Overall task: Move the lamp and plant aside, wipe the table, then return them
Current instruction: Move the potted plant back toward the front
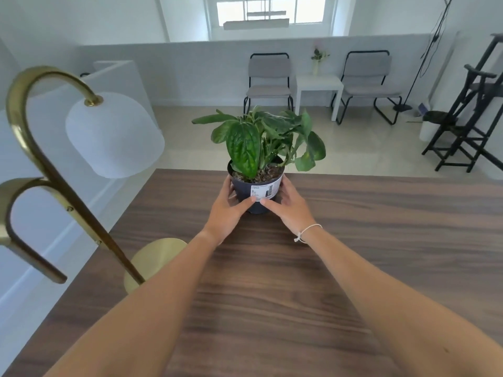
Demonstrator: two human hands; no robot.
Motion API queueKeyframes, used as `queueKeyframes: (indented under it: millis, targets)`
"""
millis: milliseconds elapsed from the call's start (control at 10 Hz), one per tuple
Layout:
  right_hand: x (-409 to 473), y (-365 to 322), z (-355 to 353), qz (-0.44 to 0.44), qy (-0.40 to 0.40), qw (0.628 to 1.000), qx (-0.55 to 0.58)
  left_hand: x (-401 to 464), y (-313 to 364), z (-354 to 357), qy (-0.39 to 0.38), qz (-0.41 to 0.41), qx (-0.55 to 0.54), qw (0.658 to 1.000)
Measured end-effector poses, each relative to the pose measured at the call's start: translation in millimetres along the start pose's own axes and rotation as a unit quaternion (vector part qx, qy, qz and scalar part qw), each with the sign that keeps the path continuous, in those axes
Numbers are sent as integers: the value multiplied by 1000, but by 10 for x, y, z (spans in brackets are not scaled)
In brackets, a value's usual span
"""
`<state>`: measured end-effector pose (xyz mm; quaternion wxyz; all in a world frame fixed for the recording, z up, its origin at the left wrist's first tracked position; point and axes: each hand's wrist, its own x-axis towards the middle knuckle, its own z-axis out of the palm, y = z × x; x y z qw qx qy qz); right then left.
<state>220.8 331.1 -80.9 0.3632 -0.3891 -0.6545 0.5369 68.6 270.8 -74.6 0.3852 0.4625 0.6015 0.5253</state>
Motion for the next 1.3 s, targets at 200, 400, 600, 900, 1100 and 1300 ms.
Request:
queueKeyframes:
  millis: [200, 400, 600, 900, 1100, 1300]
  targets:
    - [-70, 18, 22, -4, 26, 999, 32, -92, -8, 96, 27, 6, -26, 999]
    - [-375, -52, -57, -7, 37, 997, 72, -403, 106, 243, 44, 20, -24, 999]
    - [-906, -99, -168, -8, 32, 996, 86, -927, 238, 411, 55, 25, -21, 998]
    - [-1565, -18, -179, -18, 18, 996, 85, -1623, 173, 535, 54, 19, -14, 998]
    - [-1615, -116, -202, -20, 2, 999, 48, -1680, 201, 478, 45, 0, 1, 999]
    - [-2264, -235, 170, 6, 94, 996, -10, -2134, 77, 111, -14, 13, 61, 998]
